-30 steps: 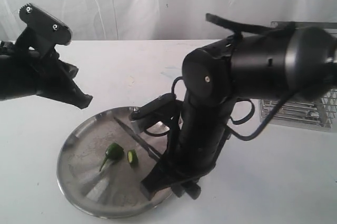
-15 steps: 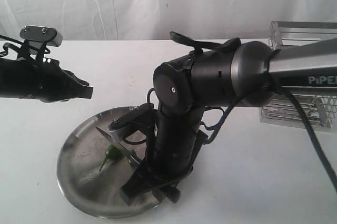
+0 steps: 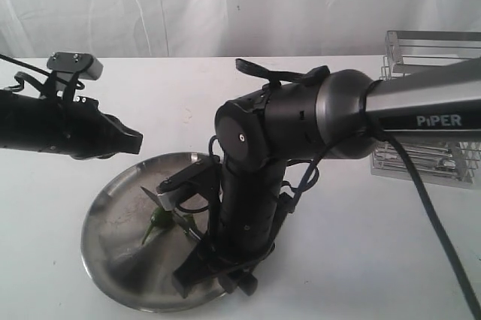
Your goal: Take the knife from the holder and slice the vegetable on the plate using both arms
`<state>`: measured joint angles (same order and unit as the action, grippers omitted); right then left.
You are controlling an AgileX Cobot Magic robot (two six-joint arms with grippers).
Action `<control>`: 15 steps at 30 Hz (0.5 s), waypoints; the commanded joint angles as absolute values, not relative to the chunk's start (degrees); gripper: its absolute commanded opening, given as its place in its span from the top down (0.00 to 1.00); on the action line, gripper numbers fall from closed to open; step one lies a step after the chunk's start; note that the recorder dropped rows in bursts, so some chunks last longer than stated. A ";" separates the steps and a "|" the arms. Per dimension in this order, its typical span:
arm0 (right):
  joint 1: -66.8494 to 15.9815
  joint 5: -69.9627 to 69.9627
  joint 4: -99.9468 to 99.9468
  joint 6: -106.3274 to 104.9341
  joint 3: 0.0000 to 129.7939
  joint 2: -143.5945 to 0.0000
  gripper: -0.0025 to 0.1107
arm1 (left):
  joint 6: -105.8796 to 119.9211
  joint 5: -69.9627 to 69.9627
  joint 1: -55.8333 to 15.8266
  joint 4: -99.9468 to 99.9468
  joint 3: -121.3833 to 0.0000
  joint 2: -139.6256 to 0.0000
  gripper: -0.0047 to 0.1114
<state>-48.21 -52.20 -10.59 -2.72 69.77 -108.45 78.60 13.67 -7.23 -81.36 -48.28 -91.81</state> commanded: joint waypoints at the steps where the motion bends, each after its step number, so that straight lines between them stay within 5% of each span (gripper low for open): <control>1: -48.22 -52.36 -10.49 -2.68 70.15 -109.10 0.98 | 78.87 15.03 -6.94 -81.93 -48.46 -94.51 0.96; 15: -48.22 -52.14 -10.60 -2.38 70.15 -109.46 0.98 | 79.17 19.72 -6.94 -88.30 -48.73 -99.57 0.96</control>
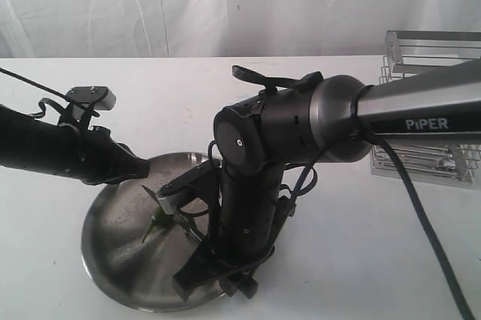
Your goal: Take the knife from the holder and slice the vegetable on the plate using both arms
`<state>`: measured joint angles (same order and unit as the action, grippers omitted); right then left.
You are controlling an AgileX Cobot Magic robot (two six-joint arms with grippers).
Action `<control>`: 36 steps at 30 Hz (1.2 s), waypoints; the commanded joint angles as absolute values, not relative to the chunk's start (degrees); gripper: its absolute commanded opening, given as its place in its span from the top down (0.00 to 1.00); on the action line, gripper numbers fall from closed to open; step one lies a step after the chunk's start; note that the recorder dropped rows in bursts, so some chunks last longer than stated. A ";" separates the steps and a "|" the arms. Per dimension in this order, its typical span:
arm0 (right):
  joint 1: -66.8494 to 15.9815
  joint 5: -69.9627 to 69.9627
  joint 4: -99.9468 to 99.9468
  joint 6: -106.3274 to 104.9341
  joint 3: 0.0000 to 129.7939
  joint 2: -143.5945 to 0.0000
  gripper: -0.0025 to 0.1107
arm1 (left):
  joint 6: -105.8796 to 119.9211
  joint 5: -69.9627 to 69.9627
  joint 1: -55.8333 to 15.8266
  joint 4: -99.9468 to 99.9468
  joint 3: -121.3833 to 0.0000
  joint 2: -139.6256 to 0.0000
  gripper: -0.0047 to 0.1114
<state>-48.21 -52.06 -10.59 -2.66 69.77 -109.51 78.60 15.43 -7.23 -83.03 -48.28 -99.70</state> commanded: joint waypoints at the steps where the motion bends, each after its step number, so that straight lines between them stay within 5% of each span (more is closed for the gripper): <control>1: -48.22 -52.14 -10.60 -2.38 70.15 -109.46 0.98 | 80.42 20.57 -6.94 -89.81 -48.73 -99.57 0.96; 36: -48.22 -51.89 -10.60 -2.15 69.93 -109.46 0.98 | 85.18 22.57 -7.05 -86.72 -48.62 -109.59 0.96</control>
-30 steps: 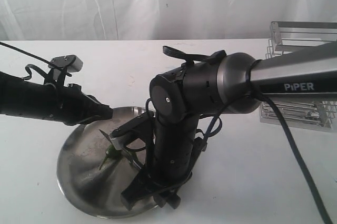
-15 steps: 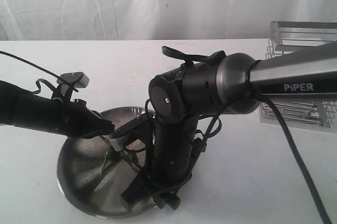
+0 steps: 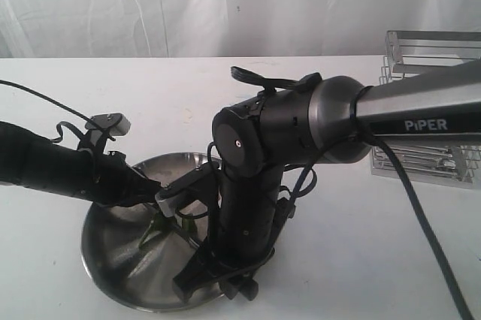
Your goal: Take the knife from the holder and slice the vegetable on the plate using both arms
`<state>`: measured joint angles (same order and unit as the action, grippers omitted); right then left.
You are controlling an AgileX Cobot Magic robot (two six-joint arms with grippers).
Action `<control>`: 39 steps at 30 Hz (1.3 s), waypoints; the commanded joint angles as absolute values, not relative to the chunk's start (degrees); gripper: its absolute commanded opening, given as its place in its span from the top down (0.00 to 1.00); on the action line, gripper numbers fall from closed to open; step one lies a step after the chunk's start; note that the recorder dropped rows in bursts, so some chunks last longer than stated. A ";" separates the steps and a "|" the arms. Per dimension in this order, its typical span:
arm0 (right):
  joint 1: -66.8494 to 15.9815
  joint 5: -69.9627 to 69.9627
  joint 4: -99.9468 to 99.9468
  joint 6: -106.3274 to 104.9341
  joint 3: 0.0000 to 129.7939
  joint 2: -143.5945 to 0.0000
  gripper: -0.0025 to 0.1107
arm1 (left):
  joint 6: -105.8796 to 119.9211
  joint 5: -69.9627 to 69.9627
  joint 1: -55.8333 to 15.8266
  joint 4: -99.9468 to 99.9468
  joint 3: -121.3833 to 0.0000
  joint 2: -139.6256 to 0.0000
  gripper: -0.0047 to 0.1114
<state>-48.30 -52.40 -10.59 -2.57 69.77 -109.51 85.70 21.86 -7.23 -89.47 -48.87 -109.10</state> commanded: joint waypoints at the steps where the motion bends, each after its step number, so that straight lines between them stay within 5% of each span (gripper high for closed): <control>1: -48.22 -51.53 -10.60 -2.15 69.93 -109.46 0.98 | 84.49 22.70 -7.05 -85.34 -48.62 -109.59 0.96; 22: -48.22 -50.17 -10.71 0.30 69.93 -109.46 0.98 | 78.11 28.11 -6.95 -75.28 -50.60 -98.30 0.96; 27: -48.22 -50.17 -10.71 1.29 69.93 -109.46 0.98 | 78.93 16.00 -7.05 -77.40 -45.83 -100.96 0.96; 39: -48.22 -49.65 -10.71 1.27 69.93 -109.46 0.98 | 82.38 23.38 -7.05 -81.75 -49.72 -101.14 0.96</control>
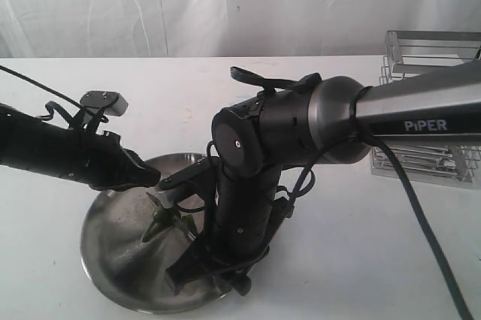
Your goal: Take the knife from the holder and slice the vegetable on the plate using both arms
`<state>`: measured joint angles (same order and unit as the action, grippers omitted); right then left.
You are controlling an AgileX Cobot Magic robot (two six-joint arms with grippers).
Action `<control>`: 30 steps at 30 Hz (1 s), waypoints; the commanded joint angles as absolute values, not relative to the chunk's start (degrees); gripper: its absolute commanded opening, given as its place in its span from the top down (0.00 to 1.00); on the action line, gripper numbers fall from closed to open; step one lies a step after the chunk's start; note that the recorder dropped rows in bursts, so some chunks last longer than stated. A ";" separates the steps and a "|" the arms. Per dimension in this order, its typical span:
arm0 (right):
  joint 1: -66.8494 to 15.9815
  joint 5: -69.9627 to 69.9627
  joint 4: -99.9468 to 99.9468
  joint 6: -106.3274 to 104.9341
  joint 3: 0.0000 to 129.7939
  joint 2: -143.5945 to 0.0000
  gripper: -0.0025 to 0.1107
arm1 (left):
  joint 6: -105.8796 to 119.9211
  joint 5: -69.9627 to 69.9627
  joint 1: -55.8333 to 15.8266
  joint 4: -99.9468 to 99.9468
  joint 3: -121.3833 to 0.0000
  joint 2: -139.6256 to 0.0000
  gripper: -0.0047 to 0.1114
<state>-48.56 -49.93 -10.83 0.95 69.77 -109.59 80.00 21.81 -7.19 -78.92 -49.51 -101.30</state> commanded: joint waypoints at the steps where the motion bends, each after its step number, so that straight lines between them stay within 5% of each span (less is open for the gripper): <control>1: -48.22 -49.67 -10.71 1.40 69.93 -109.46 0.98 | 82.66 23.25 -7.05 -82.18 -49.72 -102.34 0.96; 10: -48.22 -49.63 -10.71 1.77 69.93 -109.46 0.98 | 82.08 24.25 -7.14 -81.75 -45.23 -111.88 0.96; 30: -48.22 -50.64 -11.09 2.94 66.48 -109.46 0.98 | 80.15 37.57 -7.14 -84.88 -43.64 -107.59 0.96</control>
